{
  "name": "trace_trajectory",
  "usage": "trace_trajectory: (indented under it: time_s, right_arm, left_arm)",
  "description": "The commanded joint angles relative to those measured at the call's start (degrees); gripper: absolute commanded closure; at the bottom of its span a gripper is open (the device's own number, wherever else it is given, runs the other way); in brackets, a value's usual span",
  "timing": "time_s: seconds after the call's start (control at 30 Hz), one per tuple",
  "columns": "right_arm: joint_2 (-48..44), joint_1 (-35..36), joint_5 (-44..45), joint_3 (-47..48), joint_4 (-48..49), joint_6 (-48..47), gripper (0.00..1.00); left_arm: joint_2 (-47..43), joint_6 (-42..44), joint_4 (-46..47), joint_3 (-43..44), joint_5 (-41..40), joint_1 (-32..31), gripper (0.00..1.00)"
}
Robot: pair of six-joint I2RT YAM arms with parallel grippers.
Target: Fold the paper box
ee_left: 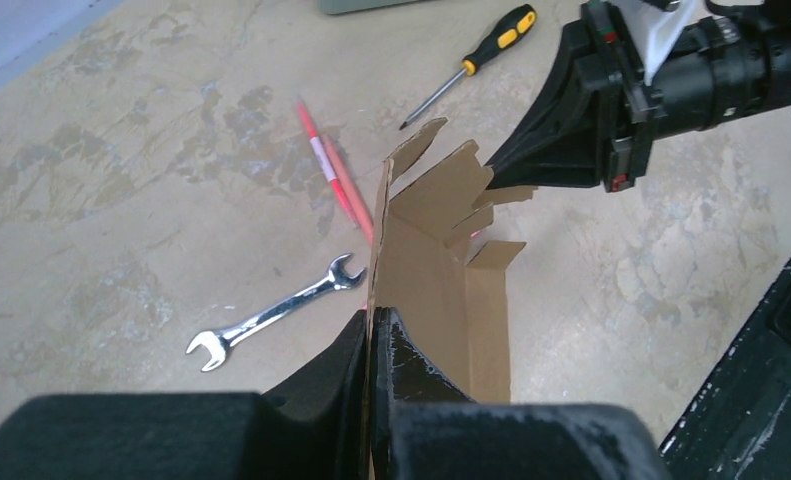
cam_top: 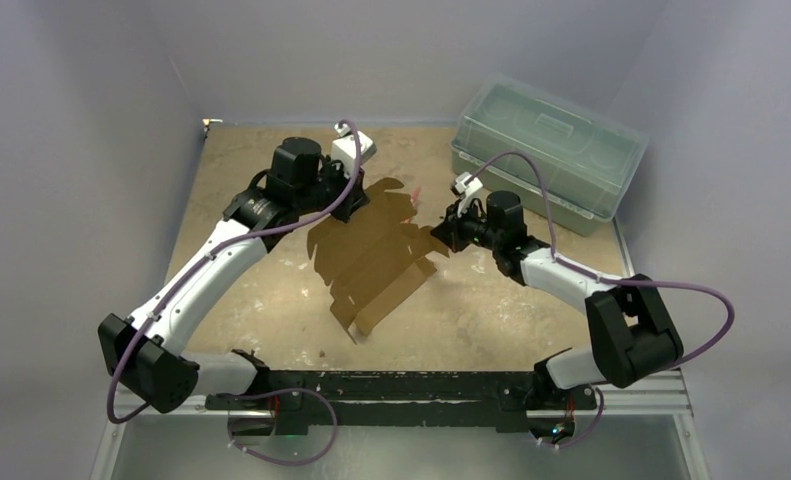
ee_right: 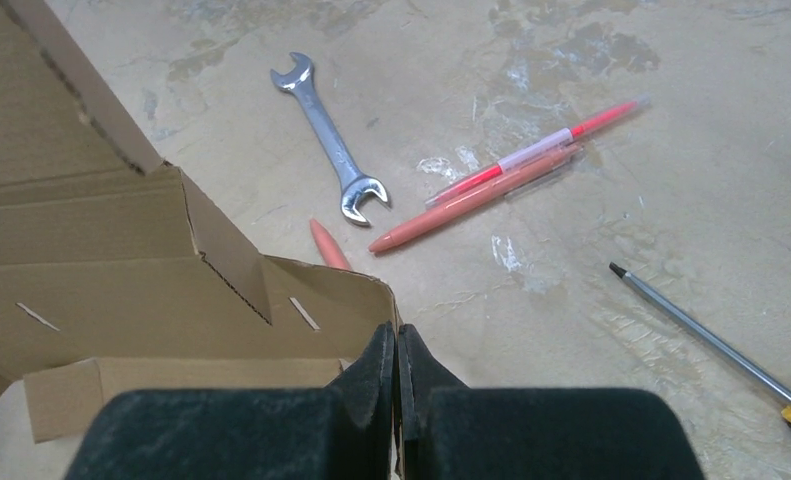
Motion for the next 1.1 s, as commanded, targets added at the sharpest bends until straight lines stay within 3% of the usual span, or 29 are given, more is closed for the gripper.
trace_trajectory:
  time_s: [0.0,0.57,1.07]
  right_arm:
    - [0.38,0.19,1.01,-0.89,-1.07,0.43,1.0]
    - [-2.13,0.31,-0.26,-2.21,-2.29,-1.73,1.0]
    - [-4.23,0.31,-2.54,-2.27,-4.97,-3.53,1.0]
  left_arm:
    - [-2.4,-3.82,5.0,-2.0,3.49,-0.73,1.0]
    - [-1.97,-18.89,9.05,-9.69,11.07,-0.78,1.0]
    - [0.12,-20.84,9.28,-12.74,10.67,-0.82,1.0]
